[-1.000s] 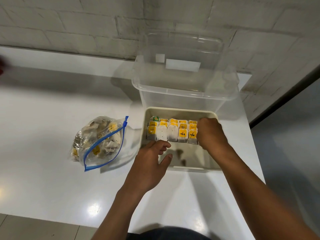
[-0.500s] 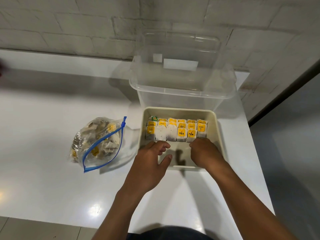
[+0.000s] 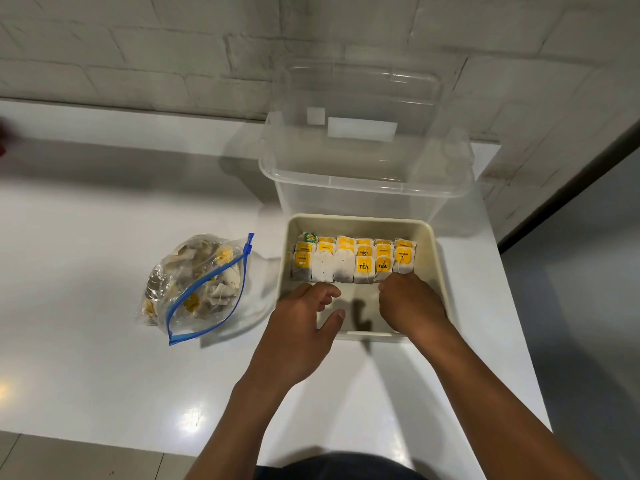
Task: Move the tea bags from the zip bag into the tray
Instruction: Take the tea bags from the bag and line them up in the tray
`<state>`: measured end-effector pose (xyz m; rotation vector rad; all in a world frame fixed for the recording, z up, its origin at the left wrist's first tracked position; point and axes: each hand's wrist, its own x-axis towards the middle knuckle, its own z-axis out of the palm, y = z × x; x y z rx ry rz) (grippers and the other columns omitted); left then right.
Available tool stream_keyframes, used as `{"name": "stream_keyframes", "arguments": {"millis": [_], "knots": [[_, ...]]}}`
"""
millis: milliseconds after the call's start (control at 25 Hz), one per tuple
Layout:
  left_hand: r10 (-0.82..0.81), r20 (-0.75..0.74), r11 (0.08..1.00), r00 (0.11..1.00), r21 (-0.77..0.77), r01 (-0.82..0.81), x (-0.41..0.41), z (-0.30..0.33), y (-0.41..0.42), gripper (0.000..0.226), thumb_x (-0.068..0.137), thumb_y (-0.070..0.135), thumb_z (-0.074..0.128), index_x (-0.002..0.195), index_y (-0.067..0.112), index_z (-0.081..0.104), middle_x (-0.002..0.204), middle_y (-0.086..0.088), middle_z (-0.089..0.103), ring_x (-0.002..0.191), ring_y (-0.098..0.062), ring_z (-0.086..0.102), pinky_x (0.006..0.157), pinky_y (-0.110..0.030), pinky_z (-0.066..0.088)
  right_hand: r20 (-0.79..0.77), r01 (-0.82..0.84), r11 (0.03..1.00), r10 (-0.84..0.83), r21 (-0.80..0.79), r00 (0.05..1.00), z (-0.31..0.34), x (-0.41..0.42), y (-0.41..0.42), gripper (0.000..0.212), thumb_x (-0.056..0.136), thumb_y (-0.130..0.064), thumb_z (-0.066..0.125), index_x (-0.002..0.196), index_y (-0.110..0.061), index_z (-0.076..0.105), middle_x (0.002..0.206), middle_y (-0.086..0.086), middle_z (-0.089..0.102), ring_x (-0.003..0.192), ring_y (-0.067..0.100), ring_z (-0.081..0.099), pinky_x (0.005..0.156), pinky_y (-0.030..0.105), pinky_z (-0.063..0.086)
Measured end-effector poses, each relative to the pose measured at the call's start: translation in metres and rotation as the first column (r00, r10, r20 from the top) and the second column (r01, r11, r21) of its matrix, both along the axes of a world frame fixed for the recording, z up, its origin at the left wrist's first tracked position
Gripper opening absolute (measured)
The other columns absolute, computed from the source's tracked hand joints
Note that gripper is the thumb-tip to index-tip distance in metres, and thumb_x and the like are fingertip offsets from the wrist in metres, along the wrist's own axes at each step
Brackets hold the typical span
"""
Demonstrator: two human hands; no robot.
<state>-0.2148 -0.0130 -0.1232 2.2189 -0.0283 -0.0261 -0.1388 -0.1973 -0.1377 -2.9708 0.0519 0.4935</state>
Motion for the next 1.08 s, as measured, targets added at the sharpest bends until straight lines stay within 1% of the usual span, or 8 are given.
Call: {"name": "stream_keyframes", "arguments": {"millis": [120, 240, 440, 600, 720, 840, 920, 1080], "knots": [[-0.001, -0.001, 1.0, 1.0, 0.008, 0.001, 0.0, 0.0, 0.0, 0.024, 0.09, 0.031, 0.066, 0.114, 0.032, 0.065, 0.104, 0.017, 0.063, 0.097, 0.001, 0.061, 0.085, -0.03, 0.054, 0.011, 0.02, 1.0, -0.02, -0.009, 1.0, 0.005, -0.003, -0.001, 0.02, 0.09, -0.006, 0.05, 0.103, -0.012, 0.064, 0.108, 0.008, 0.065, 0.098, 0.029, 0.065, 0.073, 0.029, 0.046], [0.004, 0.002, 1.0, 1.0, 0.021, -0.004, 0.0, 0.0, 0.0, 0.024, 0.09, 0.032, 0.066, 0.114, 0.033, 0.064, 0.104, 0.018, 0.063, 0.096, 0.002, 0.06, 0.085, -0.028, 0.053, 0.062, 0.036, 0.999, -0.037, 0.016, 0.997, 0.002, -0.001, -0.003, 0.023, 0.09, -0.008, 0.051, 0.105, -0.016, 0.066, 0.11, 0.006, 0.066, 0.101, 0.027, 0.064, 0.073, 0.027, 0.044], [-0.002, -0.002, 1.0, 1.0, 0.016, 0.002, 0.0, 0.0, 0.0, 0.023, 0.09, 0.032, 0.066, 0.113, 0.034, 0.064, 0.104, 0.017, 0.062, 0.097, 0.001, 0.06, 0.084, -0.029, 0.054, 0.042, 0.011, 0.999, -0.012, 0.031, 0.999, -0.01, 0.0, -0.005, 0.027, 0.092, -0.013, 0.051, 0.111, -0.02, 0.068, 0.116, 0.004, 0.066, 0.105, 0.026, 0.063, 0.076, 0.029, 0.048], [-0.005, 0.0, 0.999, 1.0, 0.036, 0.005, 0.0, 0.001, 0.0, 0.024, 0.09, 0.033, 0.066, 0.114, 0.033, 0.064, 0.104, 0.017, 0.062, 0.096, 0.002, 0.06, 0.083, -0.028, 0.054, 0.051, 0.008, 0.999, -0.009, 0.032, 0.999, -0.011, 0.002, -0.005, 0.023, 0.092, -0.015, 0.05, 0.104, -0.02, 0.069, 0.109, 0.004, 0.068, 0.098, 0.026, 0.065, 0.068, 0.027, 0.041], [-0.002, 0.003, 0.999, 1.0, 0.032, 0.002, 0.0, 0.002, 0.0, 0.024, 0.09, 0.033, 0.066, 0.114, 0.033, 0.064, 0.104, 0.018, 0.062, 0.096, 0.002, 0.06, 0.083, -0.028, 0.054, 0.047, 0.023, 0.998, -0.025, 0.05, 0.999, -0.009, 0.003, -0.005, 0.023, 0.092, -0.015, 0.05, 0.103, -0.02, 0.069, 0.107, 0.004, 0.068, 0.095, 0.025, 0.065, 0.068, 0.027, 0.043], [0.018, 0.025, 0.999, 1.0, -0.032, -0.017, -0.001, 0.004, 0.0, 0.021, 0.091, 0.028, 0.067, 0.111, 0.033, 0.065, 0.102, 0.018, 0.063, 0.096, 0.003, 0.061, 0.085, -0.027, 0.054, 0.044, 0.013, 0.998, -0.016, 0.069, 0.999, 0.0, 0.0, -0.006, 0.017, 0.094, -0.018, 0.049, 0.093, -0.018, 0.066, 0.102, 0.004, 0.069, 0.091, 0.025, 0.065, 0.067, 0.026, 0.043], [0.038, 0.058, 0.997, 0.998, -0.068, -0.034, -0.003, 0.008, 0.0, 0.018, 0.091, 0.024, 0.067, 0.108, 0.03, 0.067, 0.1, 0.018, 0.065, 0.095, 0.001, 0.064, 0.084, -0.026, 0.054, 0.096, -0.024, 0.995, 0.015, 0.097, 0.995, 0.015, -0.007, -0.001, 0.016, 0.095, -0.024, 0.049, 0.084, -0.023, 0.061, 0.097, 0.003, 0.069, 0.085, 0.024, 0.063, 0.067, 0.027, 0.046], [0.102, 0.1, 0.986, 0.99, -0.14, -0.087, -0.013, 0.02, 0.005, 0.015, 0.092, 0.017, 0.065, 0.105, 0.024, 0.07, 0.096, 0.014, 0.069, 0.087, -0.004, 0.068, 0.075, -0.024, 0.056, 0.207, -0.117, 0.97, 0.073, 0.211, 0.976, 0.055, -0.036, 0.029, 0.023, 0.095, -0.035, 0.05, 0.098, -0.025, 0.07, 0.096, 0.001, 0.069, 0.091, 0.026, 0.063, 0.072, 0.03, 0.049]]}}
